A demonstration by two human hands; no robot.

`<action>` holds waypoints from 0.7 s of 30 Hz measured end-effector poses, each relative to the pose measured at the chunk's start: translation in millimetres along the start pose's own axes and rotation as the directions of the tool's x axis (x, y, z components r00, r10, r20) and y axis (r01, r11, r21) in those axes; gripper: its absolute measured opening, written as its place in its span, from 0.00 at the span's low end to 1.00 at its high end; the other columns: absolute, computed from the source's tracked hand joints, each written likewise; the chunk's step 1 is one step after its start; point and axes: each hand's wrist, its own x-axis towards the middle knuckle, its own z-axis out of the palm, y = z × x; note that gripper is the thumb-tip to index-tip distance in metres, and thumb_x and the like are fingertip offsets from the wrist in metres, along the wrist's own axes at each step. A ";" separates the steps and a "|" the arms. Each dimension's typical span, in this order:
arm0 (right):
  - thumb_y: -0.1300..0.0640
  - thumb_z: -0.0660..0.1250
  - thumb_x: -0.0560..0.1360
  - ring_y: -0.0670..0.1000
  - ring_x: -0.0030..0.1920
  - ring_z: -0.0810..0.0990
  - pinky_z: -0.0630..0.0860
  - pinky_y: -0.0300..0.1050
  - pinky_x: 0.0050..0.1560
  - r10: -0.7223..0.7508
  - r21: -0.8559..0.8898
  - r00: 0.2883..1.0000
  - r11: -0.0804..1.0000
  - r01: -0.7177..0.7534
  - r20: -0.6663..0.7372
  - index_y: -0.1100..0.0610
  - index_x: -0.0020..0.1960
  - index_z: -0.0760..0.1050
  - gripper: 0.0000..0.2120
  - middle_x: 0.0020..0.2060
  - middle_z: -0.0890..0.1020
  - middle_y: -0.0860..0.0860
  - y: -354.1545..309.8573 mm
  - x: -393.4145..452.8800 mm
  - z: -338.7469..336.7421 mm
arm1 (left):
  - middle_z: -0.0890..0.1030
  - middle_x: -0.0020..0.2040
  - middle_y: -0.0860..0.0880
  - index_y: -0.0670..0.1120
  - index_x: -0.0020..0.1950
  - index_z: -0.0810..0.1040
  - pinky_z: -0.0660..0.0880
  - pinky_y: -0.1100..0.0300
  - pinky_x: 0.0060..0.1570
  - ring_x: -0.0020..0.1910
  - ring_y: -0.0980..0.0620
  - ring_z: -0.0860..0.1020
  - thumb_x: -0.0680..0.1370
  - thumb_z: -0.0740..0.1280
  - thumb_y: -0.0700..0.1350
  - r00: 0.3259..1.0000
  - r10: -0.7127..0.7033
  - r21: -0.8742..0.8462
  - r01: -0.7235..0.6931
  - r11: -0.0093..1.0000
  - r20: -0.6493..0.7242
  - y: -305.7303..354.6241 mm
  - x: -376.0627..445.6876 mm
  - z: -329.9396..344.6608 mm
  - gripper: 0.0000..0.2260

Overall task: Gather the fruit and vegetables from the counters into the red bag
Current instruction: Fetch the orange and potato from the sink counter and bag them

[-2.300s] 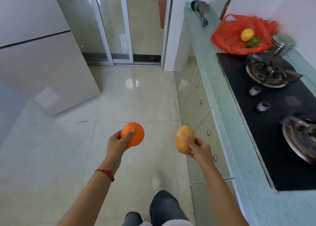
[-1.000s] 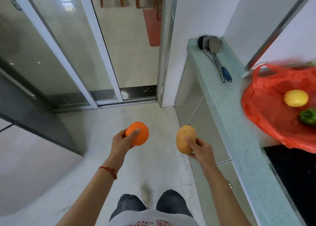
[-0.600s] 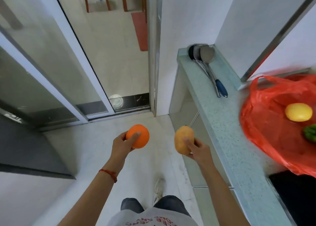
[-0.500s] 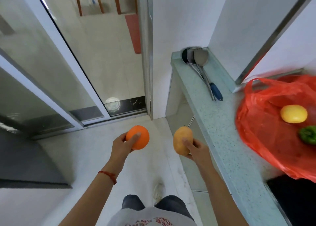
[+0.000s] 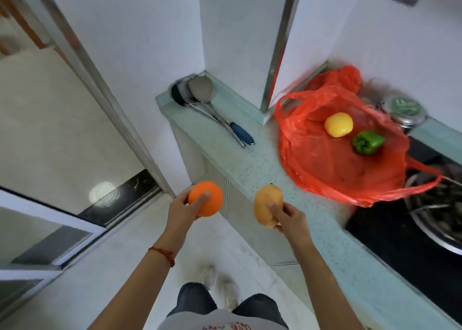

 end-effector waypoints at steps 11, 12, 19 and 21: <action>0.55 0.69 0.73 0.53 0.43 0.78 0.80 0.58 0.50 0.169 0.286 0.920 0.956 -0.065 -0.354 0.60 0.45 0.76 0.08 0.37 0.77 0.51 10.1 -33.4 -25.9 | 0.76 0.52 0.44 0.42 0.61 0.74 0.75 0.44 0.56 0.52 0.43 0.76 0.58 0.70 0.61 0.917 -0.008 0.253 -0.101 0.962 0.398 43.9 39.3 59.2 0.37; 0.55 0.69 0.73 0.53 0.42 0.78 0.80 0.58 0.50 0.177 0.297 0.908 0.953 -0.061 -0.380 0.62 0.44 0.76 0.09 0.36 0.76 0.51 11.5 -36.0 -27.7 | 0.76 0.52 0.44 0.42 0.61 0.74 0.75 0.44 0.56 0.53 0.43 0.77 0.55 0.69 0.62 0.906 -0.003 0.263 -0.120 0.957 0.423 45.2 39.9 64.4 0.39; 0.56 0.69 0.73 0.52 0.41 0.76 0.81 0.53 0.46 0.206 0.357 0.854 0.934 -0.025 -0.478 0.68 0.45 0.76 0.13 0.37 0.75 0.55 15.1 -37.6 -48.1 | 0.78 0.52 0.44 0.48 0.52 0.75 0.75 0.44 0.56 0.52 0.44 0.78 0.53 0.68 0.65 0.843 -0.027 0.285 -0.152 0.946 0.538 47.1 47.0 104.2 0.34; 0.56 0.69 0.73 0.52 0.41 0.77 0.81 0.53 0.47 0.203 0.366 0.848 0.931 -0.012 -0.489 0.66 0.44 0.76 0.12 0.36 0.75 0.54 13.2 -31.9 -57.7 | 0.79 0.52 0.44 0.48 0.52 0.75 0.75 0.44 0.57 0.52 0.44 0.78 0.53 0.69 0.65 0.832 -0.033 0.284 -0.151 0.947 0.554 49.6 49.3 118.6 0.33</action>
